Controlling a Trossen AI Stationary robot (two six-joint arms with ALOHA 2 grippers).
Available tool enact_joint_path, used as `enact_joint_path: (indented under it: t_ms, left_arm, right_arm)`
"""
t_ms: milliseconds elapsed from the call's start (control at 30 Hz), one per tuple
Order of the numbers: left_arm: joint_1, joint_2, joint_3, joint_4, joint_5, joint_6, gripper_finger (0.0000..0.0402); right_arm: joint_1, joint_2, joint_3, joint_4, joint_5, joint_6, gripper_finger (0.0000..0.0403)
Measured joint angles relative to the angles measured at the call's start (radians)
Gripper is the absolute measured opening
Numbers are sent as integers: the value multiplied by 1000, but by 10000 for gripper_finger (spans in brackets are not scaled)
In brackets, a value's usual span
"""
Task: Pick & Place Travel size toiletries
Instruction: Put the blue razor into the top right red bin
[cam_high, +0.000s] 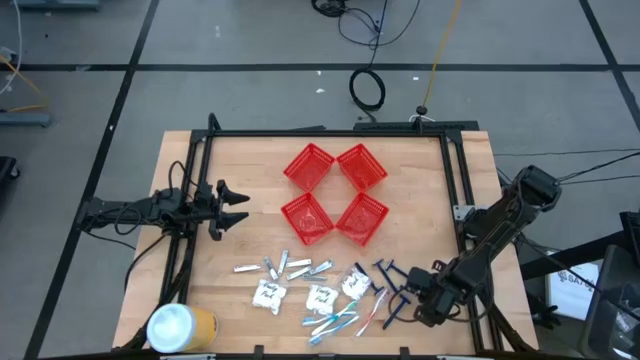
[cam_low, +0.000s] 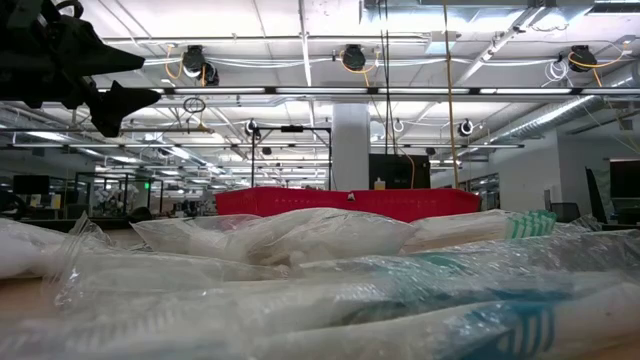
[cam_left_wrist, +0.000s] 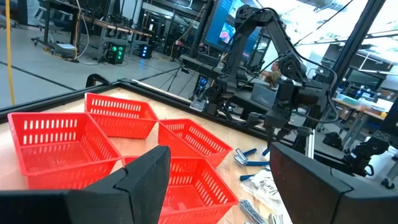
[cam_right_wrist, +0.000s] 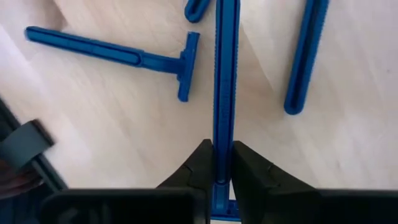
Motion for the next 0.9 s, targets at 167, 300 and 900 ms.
enact_joint_path:
  t_ms: [167,300,900]
  left_arm:
    - [0,0,0,0,0,0,271]
    - [0,0,0,0,0,0,271]
    - [0,0,0,0,0,0,271]
  right_arm:
    - [0,-42,1,2,0,-15,39]
    - [0,-81,1,2,1,-34,32]
    - [-11,-147,3,9,150,-199,36]
